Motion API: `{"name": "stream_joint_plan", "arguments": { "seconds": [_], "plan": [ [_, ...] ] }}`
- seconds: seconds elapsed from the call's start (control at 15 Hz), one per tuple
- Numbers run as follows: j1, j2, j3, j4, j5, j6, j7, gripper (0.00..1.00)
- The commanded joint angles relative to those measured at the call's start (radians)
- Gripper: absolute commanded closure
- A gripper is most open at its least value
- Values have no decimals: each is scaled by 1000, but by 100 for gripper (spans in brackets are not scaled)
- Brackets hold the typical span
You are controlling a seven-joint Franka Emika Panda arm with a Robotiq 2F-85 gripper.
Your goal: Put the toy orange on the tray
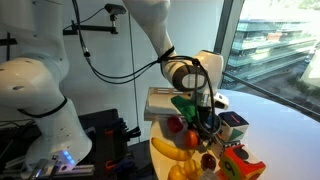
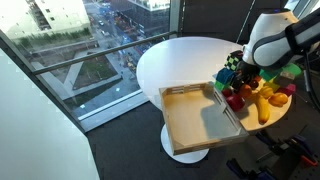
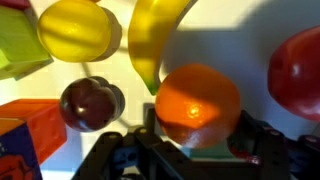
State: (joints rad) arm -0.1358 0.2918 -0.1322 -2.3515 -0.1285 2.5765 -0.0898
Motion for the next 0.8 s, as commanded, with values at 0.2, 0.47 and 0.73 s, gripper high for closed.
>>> {"name": "stream_joint_plan", "arguments": {
  "seconds": [0.2, 0.47, 0.73],
  "plan": [
    [5, -25, -2, 18, 8, -47, 12, 47],
    [4, -67, 1, 13, 14, -84, 8, 47],
    [8, -113, 8, 18, 21, -134, 9, 47]
  ]
}}
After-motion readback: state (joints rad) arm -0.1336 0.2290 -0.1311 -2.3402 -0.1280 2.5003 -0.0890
